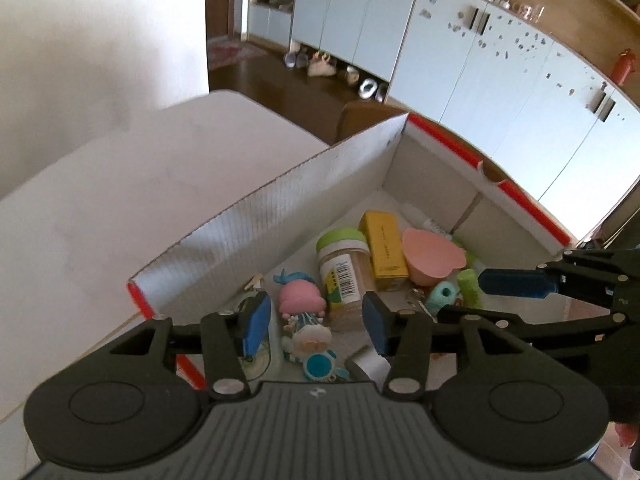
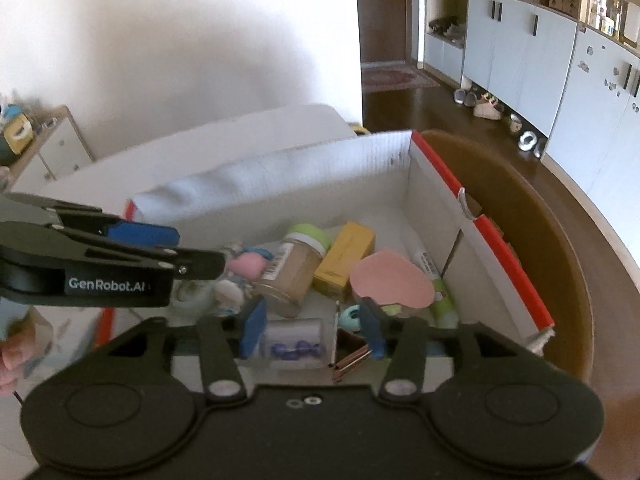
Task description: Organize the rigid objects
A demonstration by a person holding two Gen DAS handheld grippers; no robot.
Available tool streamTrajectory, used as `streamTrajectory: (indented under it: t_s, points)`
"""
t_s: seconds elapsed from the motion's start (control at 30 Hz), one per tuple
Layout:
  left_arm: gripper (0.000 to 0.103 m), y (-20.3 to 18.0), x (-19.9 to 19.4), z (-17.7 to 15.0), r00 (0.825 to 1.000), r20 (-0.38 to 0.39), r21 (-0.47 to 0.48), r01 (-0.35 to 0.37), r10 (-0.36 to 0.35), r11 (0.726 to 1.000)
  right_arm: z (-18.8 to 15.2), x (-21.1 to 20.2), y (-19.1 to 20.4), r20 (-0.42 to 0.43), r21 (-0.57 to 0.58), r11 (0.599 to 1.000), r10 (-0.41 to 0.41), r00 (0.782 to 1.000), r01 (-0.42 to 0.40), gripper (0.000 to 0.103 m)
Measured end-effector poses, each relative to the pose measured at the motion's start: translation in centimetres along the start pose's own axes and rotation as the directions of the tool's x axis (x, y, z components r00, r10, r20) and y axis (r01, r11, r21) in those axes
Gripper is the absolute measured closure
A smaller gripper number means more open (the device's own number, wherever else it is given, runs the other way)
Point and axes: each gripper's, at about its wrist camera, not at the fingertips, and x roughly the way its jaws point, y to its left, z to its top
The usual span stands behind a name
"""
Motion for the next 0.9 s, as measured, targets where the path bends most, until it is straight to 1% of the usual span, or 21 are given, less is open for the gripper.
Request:
streamTrajectory:
  t_s: [0.1,0.17,0.23,0.27,0.3,0.33,0.4,0.5,0.57,0.63,0.77,0.83,0.9]
  points:
    - [0.053,-0.2,-1.6,-0.4,1.000,0.026,-0.006,0.009,-0.008,1.000,-0.4,-2.0,0.5,0.031,0.011,0.999,0.034,0.999,-0.035,0.044]
    - [0.053,-0.4,-2.8,-0.8,0.999,0.046,-0.004,0.014,-0.014,1.000,-0.6,-3.3,0.9,0.051,0.009,0.999,0.049,0.998,-0.049,0.040]
    - [0.053,-0.7,-3.9,-1.2,0.998,0.063,0.002,0.005,-0.005,1.000,-0.7,-4.4,1.2,0.075,0.006,0.998,0.059,0.995,-0.059,0.033]
    - [0.052,-0.8,-4.4,-1.4,0.998,0.070,0.002,0.007,-0.007,1.000,-0.9,-5.1,1.3,0.087,0.007,0.998,0.063,0.994,-0.064,0.032]
    - [0.051,-0.9,-4.9,-1.6,0.997,0.076,-0.001,0.010,-0.010,1.000,-1.1,-5.6,1.4,0.098,0.011,0.998,0.066,0.993,-0.068,0.031]
    - [0.047,-0.9,-5.5,-1.9,0.996,0.084,-0.005,0.015,-0.015,1.000,-1.3,-6.3,1.4,0.110,0.018,0.997,0.071,0.991,-0.073,0.030]
    - [0.043,-1.2,-6.6,-2.3,0.994,0.103,-0.001,0.022,-0.021,1.000,-1.5,-7.1,1.5,0.127,0.027,0.996,0.078,0.989,-0.082,0.028]
    - [0.043,-1.8,-8.2,-3.0,0.991,0.130,0.009,0.023,-0.024,1.000,-2.1,-8.5,1.8,0.160,0.030,0.996,0.081,0.984,-0.087,0.020]
    - [0.039,-2.1,-9.3,-3.6,0.989,0.147,0.014,0.027,-0.029,1.000,-2.6,-9.5,2.0,0.185,0.035,0.995,0.082,0.979,-0.090,0.018]
    - [0.032,-2.4,-10.3,-4.1,0.986,0.167,0.017,0.027,-0.029,0.999,-2.9,-10.3,2.1,0.206,0.038,0.994,0.088,0.975,-0.098,0.013]
    - [0.026,-2.4,-12.1,-5.1,0.981,0.191,0.001,0.036,-0.036,0.999,-3.7,-12.3,2.5,0.257,0.033,0.994,0.093,0.962,-0.105,0.005]
    - [0.019,-2.6,-12.9,-5.7,0.979,0.201,-0.002,0.039,-0.037,0.999,-4.1,-13.2,2.7,0.273,0.028,0.993,0.104,0.956,-0.116,0.003]
    - [0.018,-2.7,-13.6,-6.3,0.977,0.208,-0.004,0.036,-0.034,0.999,-4.6,-14.1,3.0,0.293,0.025,0.993,0.102,0.951,-0.114,0.001]
